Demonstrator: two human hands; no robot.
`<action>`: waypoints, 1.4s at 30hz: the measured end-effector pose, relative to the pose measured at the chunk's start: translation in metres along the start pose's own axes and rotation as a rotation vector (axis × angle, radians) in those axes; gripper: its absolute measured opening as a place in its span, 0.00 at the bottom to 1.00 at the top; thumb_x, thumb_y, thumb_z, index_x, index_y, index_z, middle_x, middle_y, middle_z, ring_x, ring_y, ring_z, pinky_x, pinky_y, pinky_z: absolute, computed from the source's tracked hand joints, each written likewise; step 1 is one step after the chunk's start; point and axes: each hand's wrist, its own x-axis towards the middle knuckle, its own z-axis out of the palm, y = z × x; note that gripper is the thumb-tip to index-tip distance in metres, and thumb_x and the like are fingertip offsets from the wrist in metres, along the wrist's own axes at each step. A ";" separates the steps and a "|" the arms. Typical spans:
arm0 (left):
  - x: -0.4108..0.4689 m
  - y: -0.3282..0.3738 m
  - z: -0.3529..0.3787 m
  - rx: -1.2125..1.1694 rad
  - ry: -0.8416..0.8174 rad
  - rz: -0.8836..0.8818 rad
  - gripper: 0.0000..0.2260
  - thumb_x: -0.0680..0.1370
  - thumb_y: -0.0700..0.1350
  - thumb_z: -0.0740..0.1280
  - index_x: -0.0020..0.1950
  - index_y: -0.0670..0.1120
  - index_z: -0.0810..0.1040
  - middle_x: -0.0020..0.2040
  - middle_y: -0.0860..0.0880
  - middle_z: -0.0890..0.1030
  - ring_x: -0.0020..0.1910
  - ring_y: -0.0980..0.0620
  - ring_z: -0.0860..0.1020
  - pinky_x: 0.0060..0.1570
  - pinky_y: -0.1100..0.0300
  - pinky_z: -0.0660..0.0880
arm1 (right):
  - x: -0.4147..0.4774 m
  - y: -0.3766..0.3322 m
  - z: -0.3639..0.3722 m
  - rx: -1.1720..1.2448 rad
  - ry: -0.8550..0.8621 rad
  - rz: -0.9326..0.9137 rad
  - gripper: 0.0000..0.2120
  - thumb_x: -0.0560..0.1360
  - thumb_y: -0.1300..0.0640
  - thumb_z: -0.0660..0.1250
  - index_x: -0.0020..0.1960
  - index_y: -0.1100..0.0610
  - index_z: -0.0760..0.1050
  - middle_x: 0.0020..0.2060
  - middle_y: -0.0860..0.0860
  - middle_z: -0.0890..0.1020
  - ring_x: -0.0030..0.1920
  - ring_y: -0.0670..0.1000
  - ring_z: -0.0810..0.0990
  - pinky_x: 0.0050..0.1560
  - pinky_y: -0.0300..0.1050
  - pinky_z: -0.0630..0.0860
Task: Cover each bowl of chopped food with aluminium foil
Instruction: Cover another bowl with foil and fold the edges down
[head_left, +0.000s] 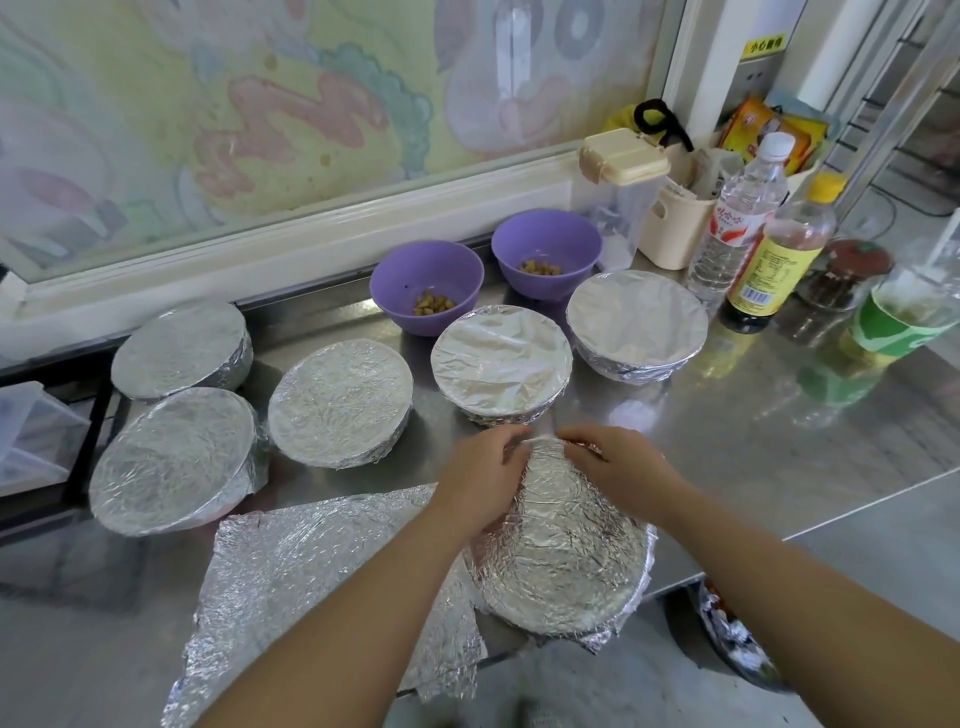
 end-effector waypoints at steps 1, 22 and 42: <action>0.004 0.000 -0.001 0.035 -0.044 0.004 0.15 0.83 0.53 0.62 0.67 0.53 0.78 0.60 0.53 0.82 0.57 0.54 0.79 0.57 0.56 0.75 | 0.002 0.000 0.000 0.020 -0.020 0.021 0.16 0.83 0.52 0.63 0.69 0.49 0.78 0.49 0.43 0.82 0.44 0.40 0.75 0.40 0.25 0.64; -0.004 -0.011 0.006 -0.032 -0.007 0.044 0.11 0.84 0.47 0.61 0.61 0.50 0.81 0.49 0.54 0.84 0.46 0.57 0.78 0.41 0.74 0.68 | 0.040 0.009 -0.025 0.676 -0.506 0.441 0.24 0.77 0.74 0.56 0.48 0.55 0.88 0.56 0.68 0.82 0.49 0.59 0.76 0.55 0.56 0.70; -0.012 -0.016 0.006 -0.026 0.045 0.062 0.11 0.84 0.49 0.61 0.62 0.51 0.80 0.49 0.53 0.84 0.47 0.57 0.80 0.51 0.60 0.74 | 0.057 -0.026 -0.055 -0.084 -0.667 0.062 0.28 0.76 0.68 0.68 0.67 0.41 0.78 0.65 0.42 0.78 0.64 0.44 0.75 0.67 0.43 0.69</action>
